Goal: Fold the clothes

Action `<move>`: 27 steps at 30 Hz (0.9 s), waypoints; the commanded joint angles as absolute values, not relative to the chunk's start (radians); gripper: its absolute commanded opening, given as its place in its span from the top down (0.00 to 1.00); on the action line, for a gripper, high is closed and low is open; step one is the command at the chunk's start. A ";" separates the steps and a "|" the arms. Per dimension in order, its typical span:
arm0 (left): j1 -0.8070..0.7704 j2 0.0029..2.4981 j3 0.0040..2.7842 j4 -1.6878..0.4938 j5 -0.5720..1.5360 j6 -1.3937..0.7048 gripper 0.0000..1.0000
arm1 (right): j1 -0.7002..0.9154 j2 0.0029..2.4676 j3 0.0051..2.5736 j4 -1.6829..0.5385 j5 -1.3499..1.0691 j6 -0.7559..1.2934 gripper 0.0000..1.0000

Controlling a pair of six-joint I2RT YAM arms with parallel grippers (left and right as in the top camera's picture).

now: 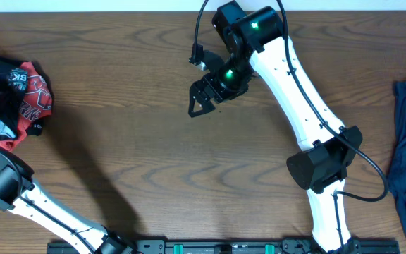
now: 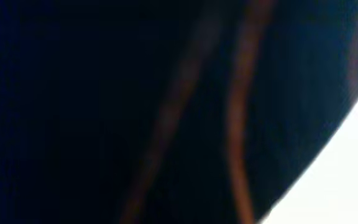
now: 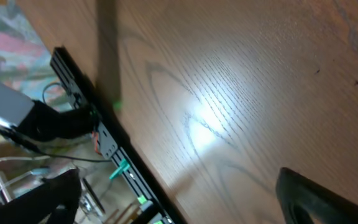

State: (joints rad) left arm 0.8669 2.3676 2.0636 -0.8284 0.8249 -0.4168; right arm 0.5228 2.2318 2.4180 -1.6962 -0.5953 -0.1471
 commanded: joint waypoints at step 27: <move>0.630 1.683 2.065 -1.098 0.334 -0.213 0.87 | 0.250 2.073 2.513 -1.699 -0.058 -0.041 0.01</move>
State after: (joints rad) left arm 0.7193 1.7287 2.0575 -1.0687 0.5606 -0.2520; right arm 0.2989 2.1502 2.4870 -1.6943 -0.2115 -0.0994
